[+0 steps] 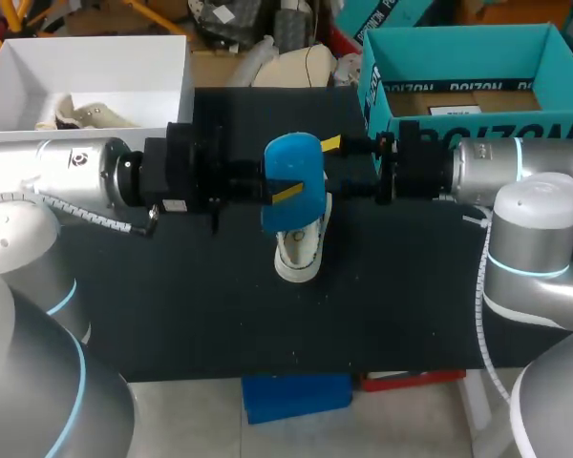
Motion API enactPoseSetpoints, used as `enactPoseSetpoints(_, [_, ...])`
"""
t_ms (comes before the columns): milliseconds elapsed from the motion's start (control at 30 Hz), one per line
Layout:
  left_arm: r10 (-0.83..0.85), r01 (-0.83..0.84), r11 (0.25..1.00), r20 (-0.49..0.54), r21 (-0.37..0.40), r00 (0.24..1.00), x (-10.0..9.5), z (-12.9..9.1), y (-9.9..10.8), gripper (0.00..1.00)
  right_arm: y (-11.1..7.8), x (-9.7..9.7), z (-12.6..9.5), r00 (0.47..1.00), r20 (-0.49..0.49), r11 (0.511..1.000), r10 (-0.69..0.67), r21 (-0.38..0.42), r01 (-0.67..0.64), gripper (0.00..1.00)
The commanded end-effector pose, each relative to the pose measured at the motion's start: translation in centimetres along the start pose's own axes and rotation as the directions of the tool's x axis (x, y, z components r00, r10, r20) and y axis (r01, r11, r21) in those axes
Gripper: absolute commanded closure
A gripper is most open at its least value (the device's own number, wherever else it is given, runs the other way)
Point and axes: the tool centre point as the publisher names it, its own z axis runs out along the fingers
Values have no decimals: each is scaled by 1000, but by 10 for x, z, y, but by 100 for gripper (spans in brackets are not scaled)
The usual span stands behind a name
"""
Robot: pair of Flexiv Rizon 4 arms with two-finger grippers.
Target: Take the shoe out of the shoebox, open the shoe tongue, remove and reinsert the insole, then place the shoe into the shoebox
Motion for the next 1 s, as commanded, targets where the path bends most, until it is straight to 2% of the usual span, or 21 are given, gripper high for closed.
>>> enactPoseSetpoints(33, [186, -186, 983, -41, 1, 982, 18, 9, 6, 100, 0, 0, 1, 1000, 1, 1000, 0, -3, 0, 0])
enactPoseSetpoints(200, [325, -325, 946, -62, 10, 944, 34, 5, 34, 100, 0, 0, 1, 1000, 1, 1000, 0, -3, 0, 0])
enactPoseSetpoints(300, [402, -402, 916, -65, 9, 913, 31, -2, 53, 100, 0, 0, 1, 1000, 1, 1000, 0, -3, 0, 0])
enactPoseSetpoints(500, [543, -555, 831, -160, -37, 824, 29, -14, 87, 100, 0, 0, 1, 1000, 1, 1000, 0, -3, 0, 0])
enactPoseSetpoints(1000, [543, -555, 831, -160, -37, 824, 29, -14, 87, 100, 0, 0, 1, 1000, 1, 1000, 0, -3, 0, 0])
